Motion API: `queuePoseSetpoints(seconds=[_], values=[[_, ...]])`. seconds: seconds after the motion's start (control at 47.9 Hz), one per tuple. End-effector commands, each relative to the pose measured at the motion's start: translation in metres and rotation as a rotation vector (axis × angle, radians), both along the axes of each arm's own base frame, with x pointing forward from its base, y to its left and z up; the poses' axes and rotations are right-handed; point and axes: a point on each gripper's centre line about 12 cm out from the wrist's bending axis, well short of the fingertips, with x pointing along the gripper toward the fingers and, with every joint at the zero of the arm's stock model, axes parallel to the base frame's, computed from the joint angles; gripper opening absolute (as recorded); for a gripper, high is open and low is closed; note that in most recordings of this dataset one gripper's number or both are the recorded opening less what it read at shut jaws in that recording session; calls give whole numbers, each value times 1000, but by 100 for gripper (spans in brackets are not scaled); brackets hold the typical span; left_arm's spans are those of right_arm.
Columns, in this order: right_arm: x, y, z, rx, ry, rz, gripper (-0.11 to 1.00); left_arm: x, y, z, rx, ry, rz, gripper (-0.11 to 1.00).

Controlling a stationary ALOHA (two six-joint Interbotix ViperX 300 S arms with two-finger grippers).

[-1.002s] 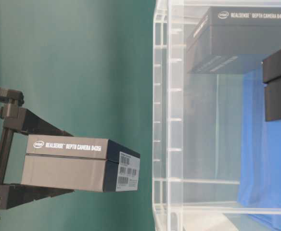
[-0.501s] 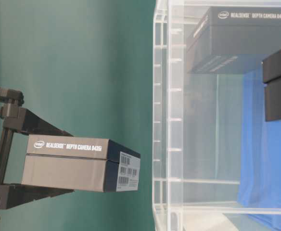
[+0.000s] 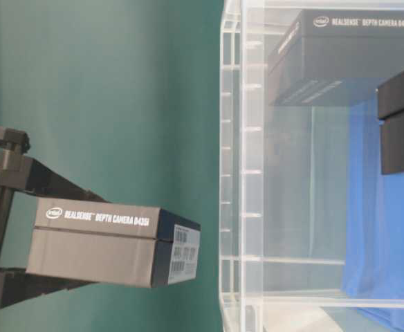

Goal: Take the box out of the case with the right arm.
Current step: 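Carry the held box forward and lower it onto the cloth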

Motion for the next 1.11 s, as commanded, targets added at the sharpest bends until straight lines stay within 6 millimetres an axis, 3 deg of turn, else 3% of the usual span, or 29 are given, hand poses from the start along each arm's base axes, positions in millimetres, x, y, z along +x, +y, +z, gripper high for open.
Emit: queuePoseSetpoints(seconds=[0.0,0.459,0.626,0.793,1.086], values=[[-18,15,42,-6,-97,8,68,2,0,8,-1,-25,-3,2],[-35,110,46,32,-94,-8,68,2,0,8,1,-23,-1,2],[-39,135,46,50,-105,-3,68,2,0,8,-1,-25,-1,2],[-41,144,45,57,-110,0,68,1,0,8,-1,-23,-1,2],[-40,144,43,56,-106,-2,68,2,0,8,0,-23,1,2]])
